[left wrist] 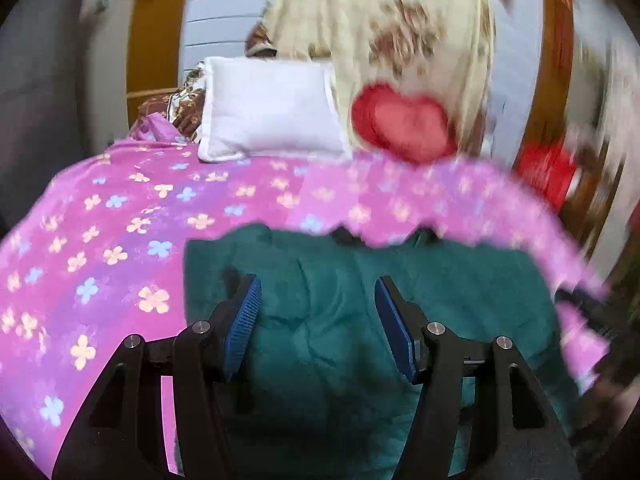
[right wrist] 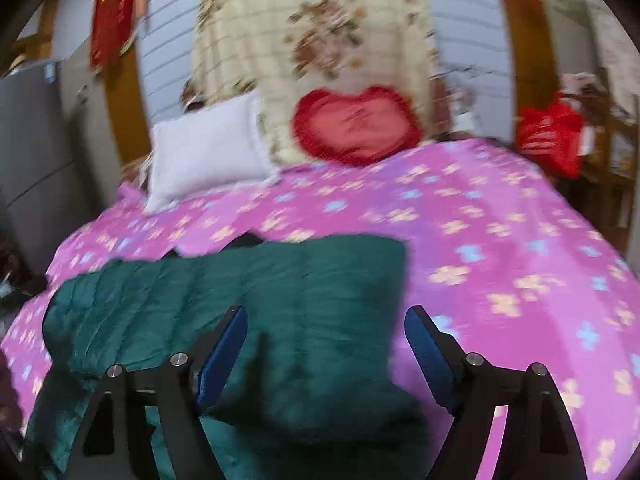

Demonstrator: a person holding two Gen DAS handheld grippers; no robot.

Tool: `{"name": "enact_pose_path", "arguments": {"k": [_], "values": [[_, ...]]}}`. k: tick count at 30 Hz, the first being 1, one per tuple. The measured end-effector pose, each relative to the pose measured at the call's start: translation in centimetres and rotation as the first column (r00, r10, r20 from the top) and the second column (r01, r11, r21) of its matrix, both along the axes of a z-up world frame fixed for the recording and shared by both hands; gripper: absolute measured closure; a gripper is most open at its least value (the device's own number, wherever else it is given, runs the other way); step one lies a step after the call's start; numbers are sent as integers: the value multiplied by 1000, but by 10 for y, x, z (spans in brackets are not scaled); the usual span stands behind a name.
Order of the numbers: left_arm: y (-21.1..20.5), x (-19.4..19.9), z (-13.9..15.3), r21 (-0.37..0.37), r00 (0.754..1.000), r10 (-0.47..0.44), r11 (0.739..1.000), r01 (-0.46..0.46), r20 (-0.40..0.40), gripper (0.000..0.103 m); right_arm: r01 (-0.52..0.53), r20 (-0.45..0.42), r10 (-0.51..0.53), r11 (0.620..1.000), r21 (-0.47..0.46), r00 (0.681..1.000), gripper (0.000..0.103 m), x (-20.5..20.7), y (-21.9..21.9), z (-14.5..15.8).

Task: Fold large clothes
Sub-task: 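Press both grippers on the folded jacket and smooth it flat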

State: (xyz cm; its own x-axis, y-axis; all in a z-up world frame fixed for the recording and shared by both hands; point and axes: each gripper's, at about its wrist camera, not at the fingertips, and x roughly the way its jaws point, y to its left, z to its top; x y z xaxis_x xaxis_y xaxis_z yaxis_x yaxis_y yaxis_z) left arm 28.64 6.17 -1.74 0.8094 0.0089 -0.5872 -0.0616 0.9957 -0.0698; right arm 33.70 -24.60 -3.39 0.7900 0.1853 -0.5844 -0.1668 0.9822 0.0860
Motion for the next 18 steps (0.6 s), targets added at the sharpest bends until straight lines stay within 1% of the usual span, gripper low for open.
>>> {"name": "enact_pose_path", "arguments": {"k": [1,2,3,4,5,6,7,9,10,11,12,13,15,16,18], "values": [[-4,8,-15,40,998,23,999,-21,-53,44,-30,-15,30,1000,-9,999,25,4,7,-5],[-4,17,-29,57,993,35,998,-29,-115,44,-53,-36,53,998,-21,998,25,8,12,-11],[-1,22,-40,52,987,43,998,-35,-156,43,-78,-78,75,996,-41,994,25,13,17,-20],[3,24,-48,36,982,46,999,-40,-185,43,-91,-110,84,994,-56,990,25,16,20,-28],[5,24,-50,29,980,48,999,-43,-195,43,-106,-166,95,993,-58,982,25,21,21,-39],[5,22,-50,26,978,53,998,-49,-200,43,-115,-227,103,993,-39,968,25,27,20,-48],[5,21,-49,25,976,60,998,-56,-207,43,-115,-243,108,993,-16,964,24,28,17,-52],[9,19,-51,16,975,67,998,-65,-210,43,-115,-241,109,993,-8,964,24,27,15,-51],[10,17,-53,15,976,68,998,-66,-208,43,-108,-224,101,994,-15,969,25,26,15,-48],[10,18,-52,17,976,70,998,-68,-208,43,-90,-193,85,996,-20,978,25,24,14,-43],[10,19,-52,19,976,73,997,-70,-208,43,-55,-140,51,998,-22,989,25,21,12,-35],[9,19,-52,24,976,74,997,-70,-207,43,-12,-89,11,1000,-10,996,25,21,9,-25],[8,19,-51,31,976,75,997,-70,-205,43,37,-35,-36,999,35,999,25,26,2,-12],[8,19,-51,32,976,76,997,-71,-204,42,59,-16,-58,997,57,998,25,34,0,-7],[9,20,-51,30,975,78,997,-73,-207,42,84,-19,-83,994,68,996,25,52,0,-5]]}}
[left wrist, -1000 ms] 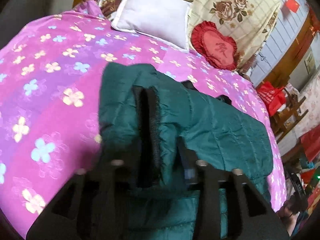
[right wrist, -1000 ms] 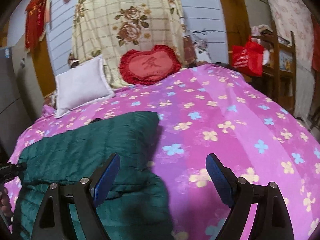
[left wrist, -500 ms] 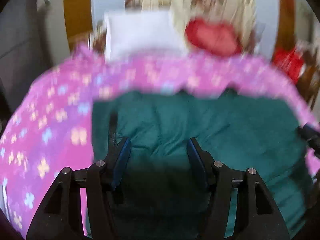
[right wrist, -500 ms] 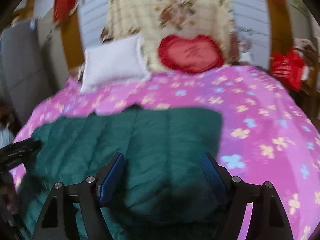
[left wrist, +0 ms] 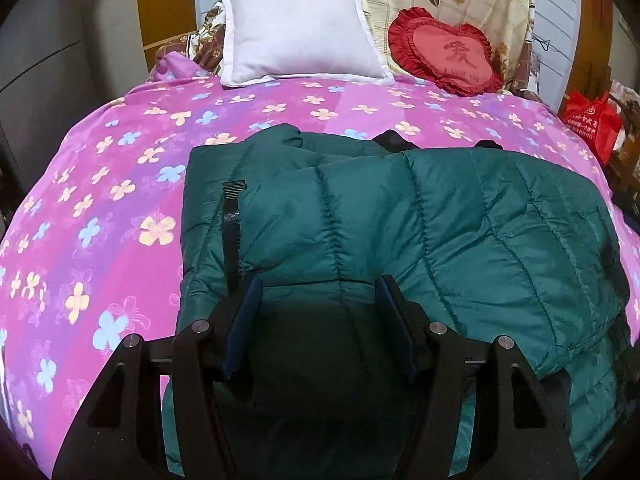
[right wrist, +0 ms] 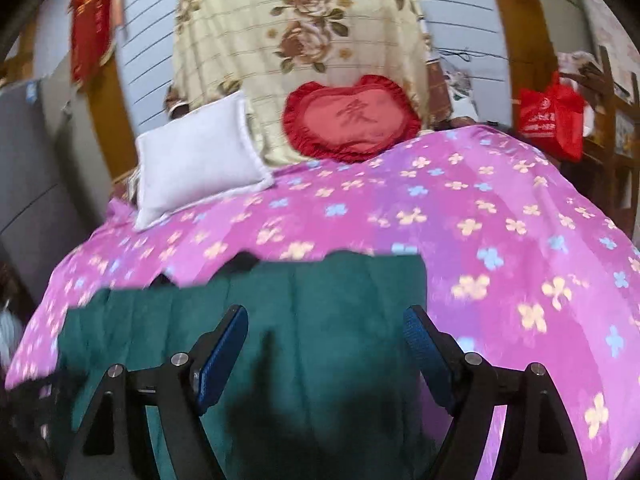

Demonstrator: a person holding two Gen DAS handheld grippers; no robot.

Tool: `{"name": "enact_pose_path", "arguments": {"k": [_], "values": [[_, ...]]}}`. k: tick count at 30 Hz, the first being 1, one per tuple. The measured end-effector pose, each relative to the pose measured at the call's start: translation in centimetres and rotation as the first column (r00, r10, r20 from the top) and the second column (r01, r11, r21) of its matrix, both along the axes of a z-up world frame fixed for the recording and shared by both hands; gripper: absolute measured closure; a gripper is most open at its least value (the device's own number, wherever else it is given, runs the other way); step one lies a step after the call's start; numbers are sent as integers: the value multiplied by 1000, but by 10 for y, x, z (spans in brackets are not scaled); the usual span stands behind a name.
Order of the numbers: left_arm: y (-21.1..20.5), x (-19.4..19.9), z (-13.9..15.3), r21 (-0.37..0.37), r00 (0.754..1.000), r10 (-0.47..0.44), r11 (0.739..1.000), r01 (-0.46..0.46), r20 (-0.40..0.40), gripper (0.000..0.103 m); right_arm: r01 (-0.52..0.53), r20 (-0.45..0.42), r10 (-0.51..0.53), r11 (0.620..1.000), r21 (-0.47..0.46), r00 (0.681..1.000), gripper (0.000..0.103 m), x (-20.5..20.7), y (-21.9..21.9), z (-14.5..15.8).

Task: Fold large clothes
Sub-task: 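Press both grippers on the folded jacket and smooth it flat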

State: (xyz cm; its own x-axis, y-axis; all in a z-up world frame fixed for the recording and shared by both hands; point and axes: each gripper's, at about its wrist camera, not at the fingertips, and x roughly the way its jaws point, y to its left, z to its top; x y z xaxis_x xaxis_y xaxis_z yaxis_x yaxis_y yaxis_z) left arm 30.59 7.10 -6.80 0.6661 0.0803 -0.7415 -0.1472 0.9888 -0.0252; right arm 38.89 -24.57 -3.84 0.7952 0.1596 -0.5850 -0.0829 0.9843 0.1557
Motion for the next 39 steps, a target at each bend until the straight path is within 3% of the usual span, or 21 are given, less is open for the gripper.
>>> {"name": "enact_pose_path", "arguments": {"k": [3,6,12,15,18,20,23,25,27,28,30,39], "values": [[8,3,-3,7,999,33,999,-33,-14,42,-44,-76,40,998,-46,996,25,36,16,-12],[24,6,-7,-17,997,75,997,-76,-30,39,-114,-240,97,992,-59,966,20,57,24,-47],[24,5,-8,-31,997,69,997,-70,-27,37,-98,-280,61,988,-119,958,15,61,28,-53],[33,1,0,-95,995,94,991,-95,-13,37,-50,-192,30,994,-101,981,15,42,25,-27],[40,-13,26,-102,984,159,983,-150,83,37,-87,-83,83,995,-46,993,15,6,39,0],[34,-24,44,-98,976,123,990,-106,181,37,-168,-63,166,985,-27,984,15,-20,60,6],[13,-31,54,-85,969,-1,996,23,247,37,-223,-62,219,972,-75,974,15,-50,87,-5],[-1,-22,41,-56,980,-67,995,79,188,37,-241,-113,228,964,-116,967,14,-51,100,-24],[-10,-5,12,-23,995,-86,996,87,47,37,-250,-176,225,959,-135,958,9,-45,106,-43],[-10,-1,1,-9,997,-82,997,82,14,36,-256,-187,232,959,-120,955,5,-43,104,-47],[-9,0,-1,-1,998,-67,998,67,17,33,-259,-193,239,962,-86,952,0,-42,99,-48],[-9,1,-4,-4,999,-51,999,51,13,24,-261,-195,239,961,-95,951,0,-41,100,-49]]}}
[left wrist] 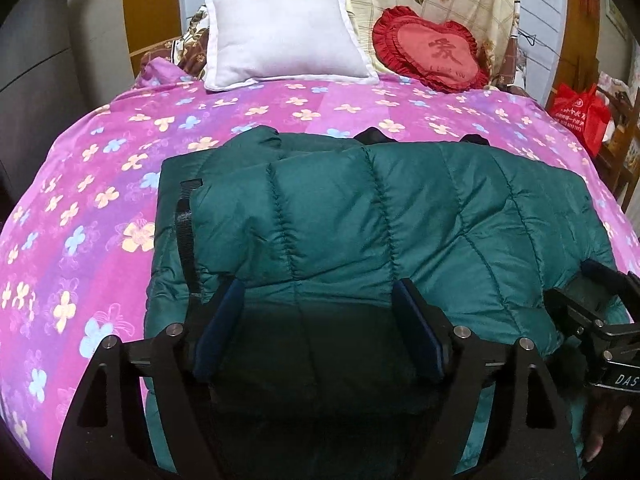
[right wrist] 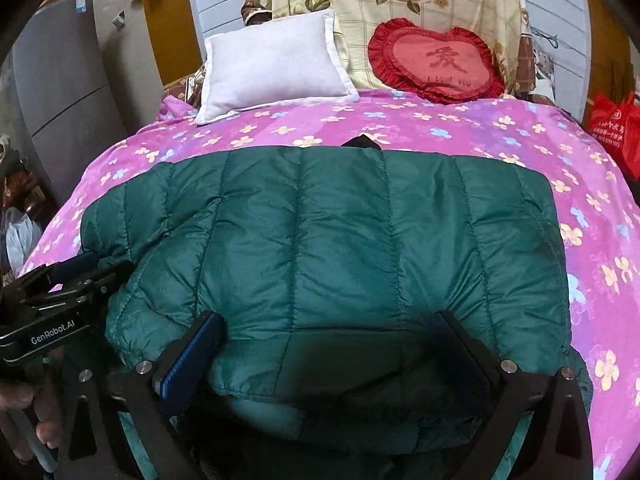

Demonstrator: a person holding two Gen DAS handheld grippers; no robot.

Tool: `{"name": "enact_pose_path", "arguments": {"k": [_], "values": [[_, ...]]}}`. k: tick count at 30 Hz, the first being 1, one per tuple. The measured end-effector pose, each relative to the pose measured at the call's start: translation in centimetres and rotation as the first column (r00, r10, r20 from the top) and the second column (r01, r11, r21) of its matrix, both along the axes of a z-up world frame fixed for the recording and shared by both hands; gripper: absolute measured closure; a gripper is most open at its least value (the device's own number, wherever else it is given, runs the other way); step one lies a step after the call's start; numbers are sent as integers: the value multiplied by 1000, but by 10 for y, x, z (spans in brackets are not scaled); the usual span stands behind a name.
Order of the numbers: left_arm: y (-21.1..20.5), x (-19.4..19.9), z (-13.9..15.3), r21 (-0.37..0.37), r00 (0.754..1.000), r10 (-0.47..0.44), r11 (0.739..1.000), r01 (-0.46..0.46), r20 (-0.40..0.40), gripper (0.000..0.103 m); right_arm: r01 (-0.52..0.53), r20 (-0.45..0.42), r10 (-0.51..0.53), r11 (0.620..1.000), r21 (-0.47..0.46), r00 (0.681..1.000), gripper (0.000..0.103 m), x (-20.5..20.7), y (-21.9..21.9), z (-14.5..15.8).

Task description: Fold large clothes

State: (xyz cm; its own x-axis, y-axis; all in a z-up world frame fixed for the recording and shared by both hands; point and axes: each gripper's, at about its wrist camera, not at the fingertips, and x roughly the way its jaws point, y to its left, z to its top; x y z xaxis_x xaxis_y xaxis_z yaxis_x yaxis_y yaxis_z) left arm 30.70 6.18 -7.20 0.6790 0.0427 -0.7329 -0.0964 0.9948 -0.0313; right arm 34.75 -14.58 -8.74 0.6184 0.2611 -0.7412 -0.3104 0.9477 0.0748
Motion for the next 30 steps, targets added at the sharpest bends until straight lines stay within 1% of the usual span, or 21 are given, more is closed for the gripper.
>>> {"name": "enact_pose_path", "arguments": {"k": [4,8,15,20,24,28,29,30], "values": [[0,0,-1,-7,1000,4,1000,-4,14,23,3,5,-3,1000,-16,1000,0,-2,2,-1],[3,-2,-1,-38,999,7,999,-6,31,22,4,5,-3,1000,-21,1000,0,-3,3,-1],[3,0,-2,-25,1000,7,1000,-7,23,21,4,6,-4,1000,-30,1000,0,-3,3,-1],[2,0,-2,-19,1000,7,1000,-6,24,21,7,12,-6,998,-60,1000,0,-4,6,0],[2,-1,-2,-21,1000,7,1000,-6,28,21,7,10,-7,999,-54,1000,0,-5,6,0],[2,-3,6,-32,1000,4,999,-3,29,21,21,32,-20,999,-45,999,0,-11,5,10],[3,-4,9,-41,1000,5,999,-4,27,21,26,46,-24,999,-38,999,0,-16,2,17],[5,-7,15,-67,1000,5,998,-4,22,21,31,60,-29,999,-37,998,0,-21,-1,24]]}}
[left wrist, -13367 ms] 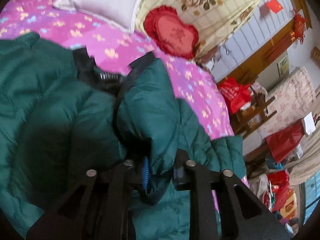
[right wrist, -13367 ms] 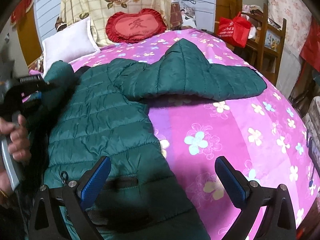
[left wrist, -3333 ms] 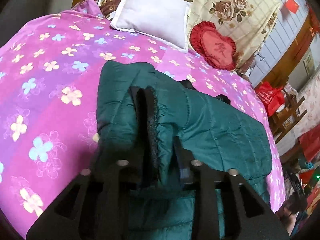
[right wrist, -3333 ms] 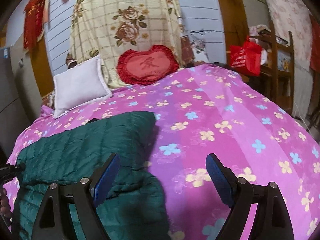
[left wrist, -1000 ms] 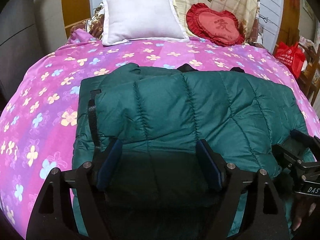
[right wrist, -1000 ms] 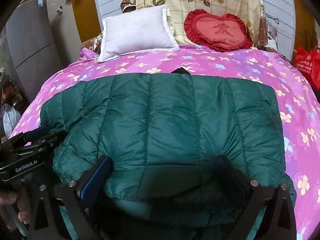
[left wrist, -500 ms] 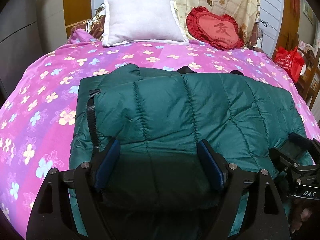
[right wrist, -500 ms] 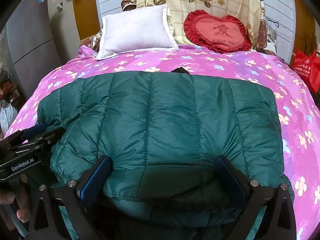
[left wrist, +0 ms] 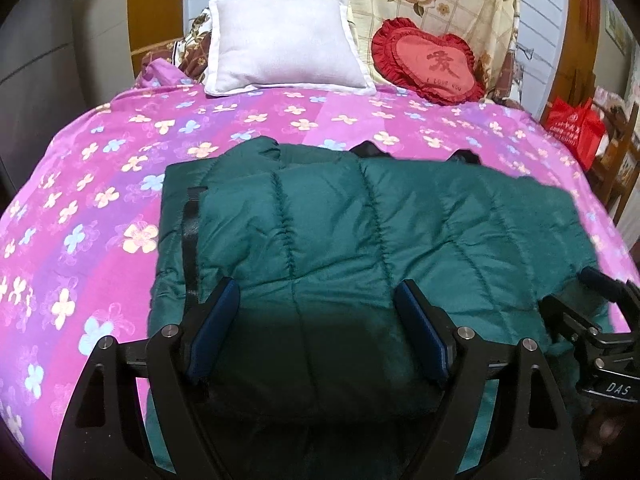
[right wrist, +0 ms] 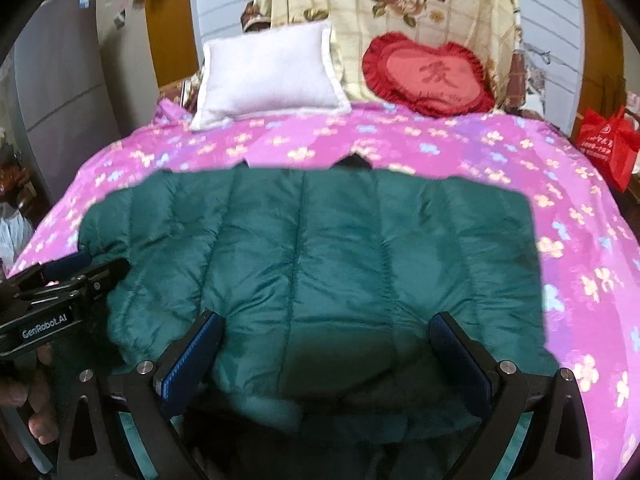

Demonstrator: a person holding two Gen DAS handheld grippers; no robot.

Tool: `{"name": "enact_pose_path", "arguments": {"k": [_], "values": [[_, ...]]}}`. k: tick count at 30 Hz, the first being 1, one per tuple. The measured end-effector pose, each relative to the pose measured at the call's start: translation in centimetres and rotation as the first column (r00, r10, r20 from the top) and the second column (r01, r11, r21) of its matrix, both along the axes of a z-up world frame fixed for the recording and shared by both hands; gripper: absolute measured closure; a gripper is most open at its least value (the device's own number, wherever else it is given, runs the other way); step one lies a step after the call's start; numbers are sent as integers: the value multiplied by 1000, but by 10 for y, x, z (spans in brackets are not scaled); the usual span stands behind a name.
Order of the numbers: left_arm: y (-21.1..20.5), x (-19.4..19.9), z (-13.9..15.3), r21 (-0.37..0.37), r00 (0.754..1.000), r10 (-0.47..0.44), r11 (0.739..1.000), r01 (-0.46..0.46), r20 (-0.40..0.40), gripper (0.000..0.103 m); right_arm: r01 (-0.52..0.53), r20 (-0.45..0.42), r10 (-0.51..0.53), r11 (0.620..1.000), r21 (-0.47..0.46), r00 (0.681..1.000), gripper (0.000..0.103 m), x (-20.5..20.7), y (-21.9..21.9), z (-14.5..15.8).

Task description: Fold large clothes

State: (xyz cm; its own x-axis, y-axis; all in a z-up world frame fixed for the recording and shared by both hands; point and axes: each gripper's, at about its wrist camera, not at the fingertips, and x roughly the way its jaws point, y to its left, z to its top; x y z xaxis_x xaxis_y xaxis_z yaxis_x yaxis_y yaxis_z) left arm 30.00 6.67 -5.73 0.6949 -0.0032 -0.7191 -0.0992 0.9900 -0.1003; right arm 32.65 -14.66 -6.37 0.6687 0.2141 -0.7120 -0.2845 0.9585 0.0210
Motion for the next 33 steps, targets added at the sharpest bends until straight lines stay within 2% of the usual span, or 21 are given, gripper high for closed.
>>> {"name": "enact_pose_path", "arguments": {"k": [3,6,9,11,16,18,22,26,30,33], "values": [[6,-14,16,-39,1000,-19,999,19,3,21,4,19,-3,1000,-20,1000,0,-19,-13,19],[12,-41,30,-5,999,-51,999,51,9,21,10,-12,-11,996,-91,1000,0,-42,-37,27],[23,-78,29,75,997,-79,994,79,-4,21,22,-68,-34,986,-167,997,0,-73,-73,11],[38,-107,23,79,998,-60,995,60,-11,21,54,-94,-72,983,-178,993,0,-97,-102,-2],[68,-181,7,50,999,-40,998,42,-31,21,92,-122,-104,991,-98,987,0,-151,-164,-14],[70,-199,-1,52,997,-45,998,48,-58,21,92,-155,-96,995,-30,983,0,-168,-183,-20],[70,-221,-14,48,994,-60,997,65,-86,21,85,-230,-72,995,48,970,0,-192,-212,-34],[77,-226,-32,-15,985,-53,999,51,-162,21,46,-213,-24,994,99,977,0,-213,-217,-35],[76,-235,-38,-45,981,-51,998,43,-188,21,5,-203,16,995,101,979,0,-230,-210,-34],[71,-248,-42,-55,981,-57,997,48,-187,15,-69,-194,91,990,120,977,0,-240,-203,-35]]}}
